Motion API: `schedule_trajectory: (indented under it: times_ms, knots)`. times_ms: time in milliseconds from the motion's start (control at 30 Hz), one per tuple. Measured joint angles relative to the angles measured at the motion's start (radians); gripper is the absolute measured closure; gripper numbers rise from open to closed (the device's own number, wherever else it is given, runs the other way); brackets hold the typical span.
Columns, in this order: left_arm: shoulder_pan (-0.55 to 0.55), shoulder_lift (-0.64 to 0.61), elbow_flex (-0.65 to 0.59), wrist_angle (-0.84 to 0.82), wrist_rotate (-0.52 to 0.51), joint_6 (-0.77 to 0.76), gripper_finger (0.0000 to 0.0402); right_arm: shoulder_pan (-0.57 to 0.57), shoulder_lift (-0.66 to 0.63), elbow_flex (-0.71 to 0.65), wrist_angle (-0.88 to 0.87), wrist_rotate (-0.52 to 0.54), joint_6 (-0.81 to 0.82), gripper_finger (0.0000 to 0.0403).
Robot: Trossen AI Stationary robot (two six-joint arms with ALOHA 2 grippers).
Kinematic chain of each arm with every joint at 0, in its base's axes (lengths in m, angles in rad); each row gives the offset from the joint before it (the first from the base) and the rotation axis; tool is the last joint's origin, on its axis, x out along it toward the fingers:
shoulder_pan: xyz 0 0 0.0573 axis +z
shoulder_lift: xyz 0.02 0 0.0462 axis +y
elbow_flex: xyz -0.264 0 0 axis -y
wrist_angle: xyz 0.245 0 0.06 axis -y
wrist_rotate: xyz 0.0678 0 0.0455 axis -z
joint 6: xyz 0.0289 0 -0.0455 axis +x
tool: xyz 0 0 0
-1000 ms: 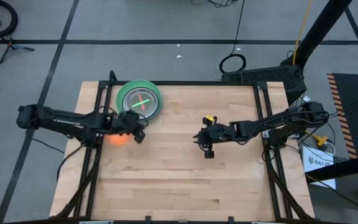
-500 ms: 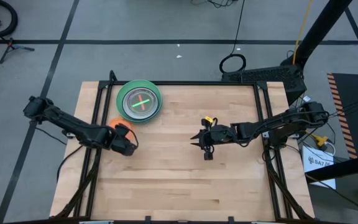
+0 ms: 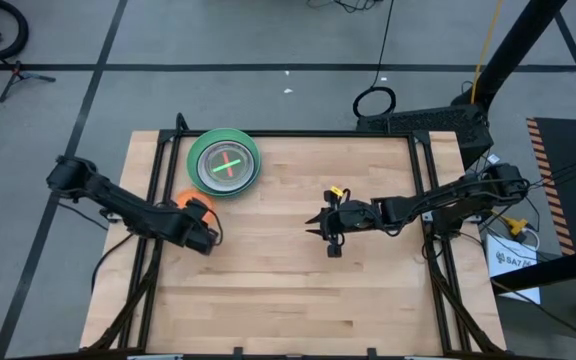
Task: Stack plastic plates
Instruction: Stack the small orange plate on top of the small green plate
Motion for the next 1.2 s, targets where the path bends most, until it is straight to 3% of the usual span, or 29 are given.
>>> schedule_trajectory:
  times_ms: [400, 633, 833, 967, 1200]
  knots:
    - [-0.031, 0.169, 0.000, 0.009, 0.007, -0.072, 0.0280, -0.001, 0.000, 0.000, 0.017, 0.000, 0.007, 0.0314]
    - [-0.031, 0.186, 0.000, 0.026, 0.009, -0.073, 0.0280, -0.001, 0.000, 0.000, 0.018, 0.000, 0.015, 0.0314]
    - [-0.037, 0.184, 0.006, 0.149, 0.050, -0.029, 0.0280, -0.002, 0.000, 0.000, 0.017, 0.003, 0.029, 0.0314]
    - [-0.050, 0.186, 0.061, 0.168, 0.120, 0.019, 0.0280, -0.002, 0.000, 0.000, 0.017, 0.004, 0.051, 0.0314]
    - [-0.120, 0.186, 0.212, 0.168, 0.123, 0.170, 0.0280, -0.002, 0.000, 0.000, 0.052, 0.005, 0.072, 0.0314]
